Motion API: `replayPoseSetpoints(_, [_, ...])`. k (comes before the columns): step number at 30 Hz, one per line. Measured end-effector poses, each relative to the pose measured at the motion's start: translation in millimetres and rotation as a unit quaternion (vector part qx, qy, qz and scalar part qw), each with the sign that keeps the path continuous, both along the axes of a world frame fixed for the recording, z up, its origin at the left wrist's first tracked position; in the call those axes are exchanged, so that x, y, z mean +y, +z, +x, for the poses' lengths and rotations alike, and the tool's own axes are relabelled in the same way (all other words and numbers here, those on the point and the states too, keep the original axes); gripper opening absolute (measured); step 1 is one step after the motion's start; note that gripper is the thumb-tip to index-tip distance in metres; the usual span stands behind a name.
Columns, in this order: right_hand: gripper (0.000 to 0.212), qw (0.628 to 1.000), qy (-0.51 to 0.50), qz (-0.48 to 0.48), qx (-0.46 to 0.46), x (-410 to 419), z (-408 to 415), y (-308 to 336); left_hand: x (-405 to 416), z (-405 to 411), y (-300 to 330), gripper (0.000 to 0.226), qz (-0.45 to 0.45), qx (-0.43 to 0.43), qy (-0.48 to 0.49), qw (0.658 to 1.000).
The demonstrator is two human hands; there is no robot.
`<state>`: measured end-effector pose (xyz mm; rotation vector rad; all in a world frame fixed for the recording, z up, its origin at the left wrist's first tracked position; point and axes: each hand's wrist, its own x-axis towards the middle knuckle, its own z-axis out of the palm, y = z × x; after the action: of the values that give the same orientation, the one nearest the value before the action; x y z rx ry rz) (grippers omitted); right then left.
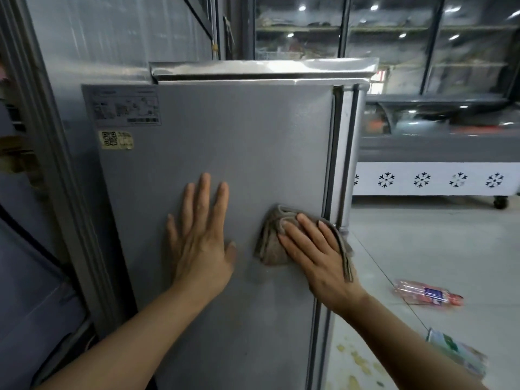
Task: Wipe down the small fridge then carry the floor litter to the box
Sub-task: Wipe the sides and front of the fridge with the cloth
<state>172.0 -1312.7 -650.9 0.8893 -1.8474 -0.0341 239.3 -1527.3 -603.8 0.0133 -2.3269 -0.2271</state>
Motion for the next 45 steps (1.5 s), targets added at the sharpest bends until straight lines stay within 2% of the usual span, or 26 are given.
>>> replayPoseSetpoints(4, [0.042, 0.995, 0.011, -0.096, 0.021, 2.8, 0.2, 57.0, -1.6, -5.1, -3.4, 0.109, -0.004, 0.002, 0.014, 1.0])
replayPoseSetpoints(7, [0.043, 0.981, 0.001, -0.188, 0.044, -4.7, -0.6, 92.0, -1.7, -9.5, -6.5, 0.111, -0.002, 0.003, 0.028, 1.0])
replayPoseSetpoints(11, [0.043, 0.963, -0.037, -0.261, 0.058, -11.6, -7.1, 86.3, -0.6, -14.1, -9.8, 0.113, -0.004, 0.012, 0.035, 0.999])
replayPoseSetpoints(13, [0.047, 0.968, -0.037, -0.244, 0.038, -10.2, -4.1, 48.4, -0.9, -14.7, -10.9, 0.115, -0.004, 0.017, 0.038, 0.999])
replayPoseSetpoints(17, [0.052, 0.985, -0.082, -0.15, -0.012, 1.7, 7.3, -13.8, -0.9, -15.2, -10.5, 0.116, -0.008, 0.018, 0.044, 0.999])
replayPoseSetpoints(19, [0.05, 0.988, -0.068, -0.136, -0.021, 5.7, 12.0, -8.7, 0.3, -14.0, -11.3, 0.115, -0.008, 0.018, 0.045, 0.999])
replayPoseSetpoints(22, [0.044, 0.979, -0.033, -0.202, 0.016, 6.9, 9.5, 32.3, 4.9, -12.2, -13.0, 0.112, -0.005, 0.028, 0.044, 0.999])
replayPoseSetpoints(24, [0.042, 0.964, -0.046, -0.258, 0.045, 7.4, 0.1, 60.3, 8.8, -10.5, -16.2, 0.109, -0.007, 0.037, 0.047, 0.998])
replayPoseSetpoints(27, [0.045, 0.963, -0.045, -0.262, 0.05, 6.7, -9.4, 59.2, 14.5, -7.2, -29.4, 0.104, -0.05, 0.023, 0.043, 0.998])
replayPoseSetpoints(30, [0.052, 0.976, -0.018, -0.215, 0.022, 10.3, -7.1, 10.7, 15.3, -4.0, -47.8, 0.104, -0.064, -0.003, 0.04, 0.997])
replayPoseSetpoints(36, [0.054, 0.988, -0.057, -0.142, 0.015, 10.6, -5.2, -47.4, 11.3, 1.0, -59.4, 0.102, -0.073, -0.012, 0.018, 0.997])
replayPoseSetpoints(40, [0.056, 0.997, -0.058, 0.022, -0.036, 10.6, 15.3, -88.4, 1.4, 8.2, -62.9, 0.098, -0.086, -0.024, 0.013, 0.996])
replayPoseSetpoints(41, [0.055, 0.997, -0.054, 0.033, -0.036, 9.8, 16.1, -84.0, -2.3, 9.4, -64.7, 0.098, -0.092, -0.03, 0.011, 0.995])
replayPoseSetpoints(43, [0.054, 0.999, -0.033, -0.01, -0.019, -1.3, 8.8, -60.2, -10.5, 11.2, -68.3, 0.098, -0.103, -0.04, 0.01, 0.994])
replayPoseSetpoints(45, [0.058, 0.995, -0.023, -0.093, -0.005, -16.1, -1.8, -25.8, -16.2, 10.9, -69.4, 0.099, -0.105, -0.034, 0.012, 0.994])
